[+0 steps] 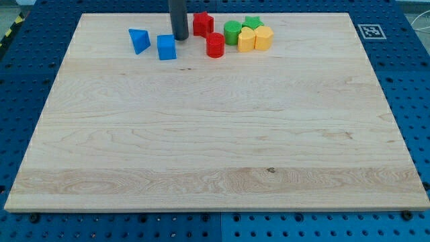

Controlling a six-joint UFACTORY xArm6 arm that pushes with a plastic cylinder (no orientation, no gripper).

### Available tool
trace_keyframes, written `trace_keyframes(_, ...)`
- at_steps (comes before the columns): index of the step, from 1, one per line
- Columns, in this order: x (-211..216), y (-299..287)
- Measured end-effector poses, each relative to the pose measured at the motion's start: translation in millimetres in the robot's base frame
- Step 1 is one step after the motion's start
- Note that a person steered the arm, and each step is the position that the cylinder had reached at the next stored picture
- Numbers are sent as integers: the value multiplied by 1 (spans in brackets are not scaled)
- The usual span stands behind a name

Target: Push the red star to the green circle

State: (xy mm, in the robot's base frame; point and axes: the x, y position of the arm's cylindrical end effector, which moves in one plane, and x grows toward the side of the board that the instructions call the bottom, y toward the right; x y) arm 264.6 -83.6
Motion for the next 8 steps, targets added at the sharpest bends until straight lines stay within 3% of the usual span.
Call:
trace_keyframes(3,-50,-6)
trace_keyframes(5,-50,46)
trace_keyframes(8,-31,22)
